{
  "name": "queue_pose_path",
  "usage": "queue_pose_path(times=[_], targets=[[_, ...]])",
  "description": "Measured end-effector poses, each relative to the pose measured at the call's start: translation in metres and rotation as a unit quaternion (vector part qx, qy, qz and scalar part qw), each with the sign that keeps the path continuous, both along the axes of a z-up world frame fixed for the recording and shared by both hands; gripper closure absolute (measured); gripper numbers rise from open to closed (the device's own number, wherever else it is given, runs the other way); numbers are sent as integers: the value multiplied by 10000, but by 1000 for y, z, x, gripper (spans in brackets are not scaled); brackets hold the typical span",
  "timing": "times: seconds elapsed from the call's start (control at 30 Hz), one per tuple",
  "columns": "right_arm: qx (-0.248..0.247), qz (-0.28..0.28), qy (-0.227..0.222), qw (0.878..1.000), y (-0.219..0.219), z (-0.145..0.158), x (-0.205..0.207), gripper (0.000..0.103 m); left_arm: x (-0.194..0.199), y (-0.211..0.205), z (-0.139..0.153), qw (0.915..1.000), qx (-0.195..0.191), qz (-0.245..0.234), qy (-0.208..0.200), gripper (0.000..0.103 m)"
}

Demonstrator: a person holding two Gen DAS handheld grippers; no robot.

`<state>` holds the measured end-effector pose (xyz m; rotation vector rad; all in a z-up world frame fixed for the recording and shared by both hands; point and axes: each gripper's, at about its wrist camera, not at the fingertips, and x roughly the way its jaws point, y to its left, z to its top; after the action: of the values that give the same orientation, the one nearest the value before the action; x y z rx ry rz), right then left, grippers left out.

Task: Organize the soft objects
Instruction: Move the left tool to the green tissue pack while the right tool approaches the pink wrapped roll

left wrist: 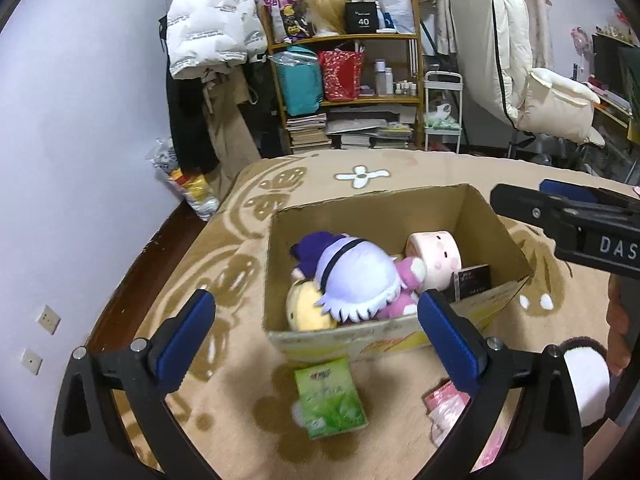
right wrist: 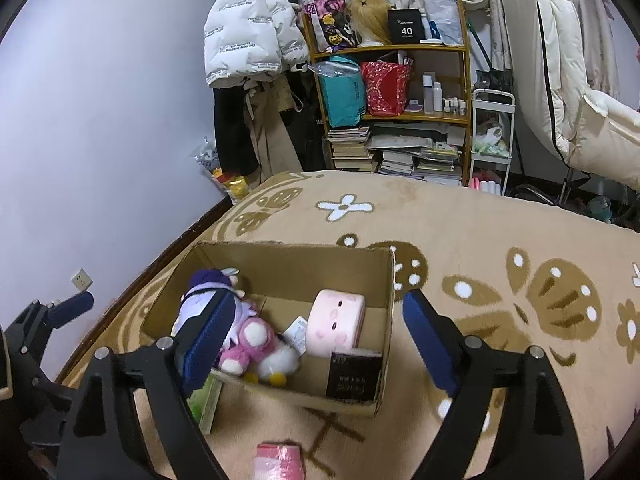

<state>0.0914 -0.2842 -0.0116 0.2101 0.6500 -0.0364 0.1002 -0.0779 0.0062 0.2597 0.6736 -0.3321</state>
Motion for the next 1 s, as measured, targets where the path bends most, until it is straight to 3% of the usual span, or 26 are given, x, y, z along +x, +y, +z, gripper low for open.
queue_pose_path(times=[0.07,0.47,1.0], targets=[[-25,17,26,10000,4,1,-6,5,-6,3,1,10000,51,34,20,2],[-46,74,295,9995,23,0,-43,5,-40,27,-5,9989,226,333,254,2],[97,75,915,9957,39,-31,-55,5,-34,40,-33,9939,517,528,813,2]])
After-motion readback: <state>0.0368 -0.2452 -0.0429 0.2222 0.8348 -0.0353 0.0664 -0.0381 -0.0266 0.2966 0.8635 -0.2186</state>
